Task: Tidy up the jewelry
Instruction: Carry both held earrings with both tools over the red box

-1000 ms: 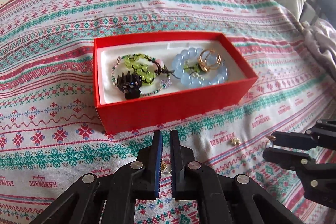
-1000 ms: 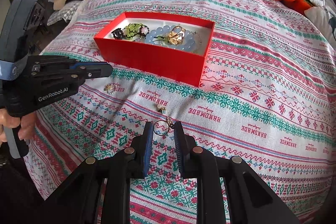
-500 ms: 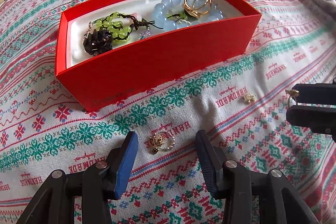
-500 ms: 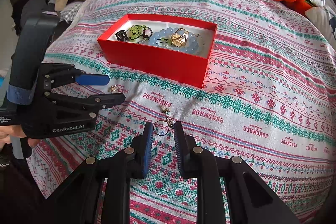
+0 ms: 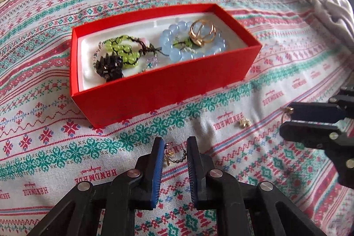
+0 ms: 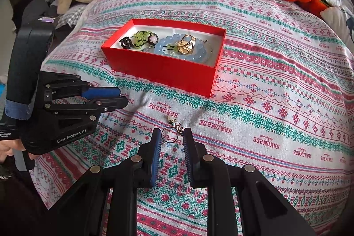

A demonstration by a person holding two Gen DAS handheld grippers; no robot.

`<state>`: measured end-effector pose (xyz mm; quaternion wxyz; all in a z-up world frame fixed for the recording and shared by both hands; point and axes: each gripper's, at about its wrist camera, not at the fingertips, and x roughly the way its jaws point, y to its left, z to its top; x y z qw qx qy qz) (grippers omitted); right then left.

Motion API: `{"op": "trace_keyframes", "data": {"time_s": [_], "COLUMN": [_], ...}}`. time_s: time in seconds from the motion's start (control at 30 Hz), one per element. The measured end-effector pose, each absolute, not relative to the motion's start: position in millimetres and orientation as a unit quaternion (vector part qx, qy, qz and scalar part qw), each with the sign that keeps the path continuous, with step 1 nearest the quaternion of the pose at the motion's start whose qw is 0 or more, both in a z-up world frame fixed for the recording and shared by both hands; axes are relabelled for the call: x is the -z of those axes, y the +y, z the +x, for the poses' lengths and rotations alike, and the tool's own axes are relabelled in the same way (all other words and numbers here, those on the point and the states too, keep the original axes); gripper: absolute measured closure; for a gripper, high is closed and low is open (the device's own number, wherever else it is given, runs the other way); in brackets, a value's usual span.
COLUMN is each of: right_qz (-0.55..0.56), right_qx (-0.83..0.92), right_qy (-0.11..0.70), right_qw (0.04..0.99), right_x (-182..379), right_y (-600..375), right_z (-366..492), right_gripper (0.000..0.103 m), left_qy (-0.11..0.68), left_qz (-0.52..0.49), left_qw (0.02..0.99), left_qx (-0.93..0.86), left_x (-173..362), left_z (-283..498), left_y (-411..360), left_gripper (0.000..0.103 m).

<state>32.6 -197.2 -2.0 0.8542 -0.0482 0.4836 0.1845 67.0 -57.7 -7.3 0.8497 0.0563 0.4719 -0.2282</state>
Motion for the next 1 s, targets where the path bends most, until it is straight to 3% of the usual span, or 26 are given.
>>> {"op": "trace_keyframes", "data": {"time_s": [0.3,1.0], "right_qz": [-0.047,0.0], "right_qx": [-0.186,-0.159], "right_qy": [0.48,0.45], "right_qw": [0.856,0.879], "right_x": [-2,-44], "right_y": [-195,-205], "right_z": [33,66], "right_gripper": [0.082,0.082], "left_qy": [0.443,0.424], "left_qz": [-0.029,-0.026], "left_qw": [0.856,0.88], "left_qx": [0.264,0.212], "left_x": [-27,-52], "left_z": [65,87], "left_y": [-37,-37], "left_gripper": [0.088,0.088]}}
